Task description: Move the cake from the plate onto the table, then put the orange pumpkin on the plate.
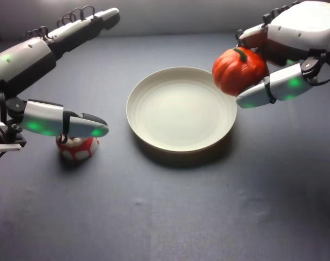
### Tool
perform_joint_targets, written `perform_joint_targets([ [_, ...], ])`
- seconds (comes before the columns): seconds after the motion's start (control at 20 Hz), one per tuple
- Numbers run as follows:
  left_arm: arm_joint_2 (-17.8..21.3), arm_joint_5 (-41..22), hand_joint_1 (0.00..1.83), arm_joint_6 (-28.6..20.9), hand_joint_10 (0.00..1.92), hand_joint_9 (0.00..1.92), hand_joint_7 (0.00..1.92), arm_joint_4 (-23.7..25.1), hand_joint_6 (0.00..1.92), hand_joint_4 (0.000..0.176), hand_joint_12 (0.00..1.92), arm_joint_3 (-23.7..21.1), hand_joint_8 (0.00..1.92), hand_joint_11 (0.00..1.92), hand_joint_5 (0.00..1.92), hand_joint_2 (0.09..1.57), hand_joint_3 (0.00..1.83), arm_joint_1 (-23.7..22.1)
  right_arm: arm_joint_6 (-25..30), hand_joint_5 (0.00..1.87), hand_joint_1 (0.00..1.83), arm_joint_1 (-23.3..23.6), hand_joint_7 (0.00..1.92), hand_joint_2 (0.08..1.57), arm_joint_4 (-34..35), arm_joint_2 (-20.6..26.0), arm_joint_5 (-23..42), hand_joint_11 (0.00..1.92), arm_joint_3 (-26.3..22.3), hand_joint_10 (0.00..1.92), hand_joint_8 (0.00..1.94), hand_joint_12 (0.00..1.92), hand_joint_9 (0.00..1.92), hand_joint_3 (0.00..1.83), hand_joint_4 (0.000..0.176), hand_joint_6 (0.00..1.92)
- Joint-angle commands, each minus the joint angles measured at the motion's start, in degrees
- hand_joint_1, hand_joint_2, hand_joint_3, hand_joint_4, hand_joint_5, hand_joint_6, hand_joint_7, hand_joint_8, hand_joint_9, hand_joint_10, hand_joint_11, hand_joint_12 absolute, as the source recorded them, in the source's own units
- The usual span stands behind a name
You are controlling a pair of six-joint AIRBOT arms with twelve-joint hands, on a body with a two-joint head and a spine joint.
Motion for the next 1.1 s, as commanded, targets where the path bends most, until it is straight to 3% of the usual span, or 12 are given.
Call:
perform_joint_targets([
  [0.0,0.03,-6.46,0.90,-0.22,0.00,0.00,0.00,-1.95,0.00,0.175,0.35,0.38,0.00,0.00,0.00,0.83,0.00,-0.60,0.69,1.17,0.75,0.16,1.17,1.24,0.90,-0.19,5.90,1.27,0.36,1.92,1.94,1.92,1.22,0.00,0.000,1.92],
  [0.05,-0.22,-6.38,0.90,-0.22,0.00,0.00,0.00,-1.67,0.00,0.176,0.36,0.55,0.00,0.00,0.00,0.83,0.00,-0.70,0.69,1.21,0.77,0.07,1.20,1.25,0.86,-0.29,5.77,1.28,0.46,1.92,1.94,1.92,1.24,0.00,0.000,1.92],
  [0.2,-0.34,-6.32,0.90,-0.22,0.00,0.00,0.00,-1.55,0.00,0.141,0.24,0.62,0.00,0.00,0.00,0.83,0.00,-0.81,2.20,1.13,0.80,-0.15,1.23,1.29,0.85,-0.79,4.63,1.37,1.60,1.92,1.94,1.92,1.31,0.01,0.000,1.92],
  [0.25,-0.34,-6.31,0.90,-0.22,0.00,0.00,0.00,-1.55,0.00,0.164,0.29,0.61,0.00,0.00,0.00,0.84,0.00,-0.82,3.66,1.11,0.82,-0.81,1.19,1.28,0.85,-0.95,4.40,1.34,2.34,1.92,1.94,1.92,1.26,0.00,0.000,1.92],
  [0.4,-0.34,-6.17,0.90,-0.22,0.00,0.00,0.00,-1.55,0.00,0.176,0.30,0.60,0.00,0.00,0.00,0.85,0.00,-0.86,5.38,1.10,0.83,-1.43,1.23,1.30,-0.04,-1.77,2.31,1.37,3.81,1.92,1.94,1.92,1.30,0.01,0.000,1.92],
  [0.6,-0.77,-5.91,0.91,-0.22,0.00,0.00,0.00,-1.17,0.00,0.176,0.01,0.94,0.00,0.00,0.00,0.89,0.01,-1.39,15.85,1.02,0.96,-1.43,1.20,1.28,-11.59,-5.00,-1.20,1.40,7.57,1.92,1.94,1.92,1.29,0.00,0.000,1.92],
  [0.7,-1.08,-5.46,0.96,-0.22,0.00,0.00,0.00,-0.56,0.00,0.176,0.00,1.19,0.00,0.00,0.00,0.87,0.00,-1.89,19.42,0.96,0.98,-1.33,1.12,1.26,-16.92,-5.70,-1.72,1.36,7.81,1.92,1.94,1.92,1.23,0.00,0.000,1.92],
  [0.75,-1.15,-5.32,0.98,-0.22,0.00,0.00,0.00,-0.41,0.01,0.161,0.00,1.27,0.00,0.00,0.02,0.87,0.00,-1.96,21.99,0.95,1.01,-1.19,1.10,1.25,-20.11,-5.98,-1.73,1.35,7.84,1.92,1.94,1.92,1.21,0.00,0.000,1.92],
  [0.85,-1.16,-5.22,1.02,-0.22,0.00,0.00,0.00,-0.32,0.01,0.157,0.00,1.34,0.00,0.00,0.02,0.89,0.01,-2.03,27.84,0.91,0.97,-0.27,1.10,1.21,-27.60,-6.31,-1.71,1.34,7.70,1.92,1.94,1.92,1.20,0.00,0.000,1.92],
  [0.9,-1.29,-5.23,1.00,-0.22,0.00,0.00,0.00,-0.30,0.00,0.140,0.00,1.43,0.00,0.00,0.01,0.88,0.00,-2.12,30.51,0.95,1.05,0.28,1.12,1.21,-31.96,-6.35,-1.65,1.35,7.10,1.92,1.94,1.92,1.22,0.00,0.000,1.92],
  [0.95,-1.36,-5.21,0.98,-0.22,0.00,0.00,0.00,-0.24,0.01,0.159,0.00,1.48,0.00,0.00,0.03,0.88,0.00,-2.17,31.25,0.99,1.07,0.56,1.13,1.20,-33.22,-6.35,-1.56,1.33,6.76,1.92,1.94,1.92,1.22,0.00,0.000,1.92],
  [1.05,-1.40,-5.19,0.99,-0.22,0.00,0.00,0.00,-0.15,0.00,0.144,0.00,1.54,0.00,0.00,0.01,0.88,0.00,-2.22,35.33,0.97,1.12,1.74,1.17,1.20,-39.27,-6.35,-0.36,1.36,5.55,1.92,1.94,1.92,1.26,0.00,0.000,1.92],
])
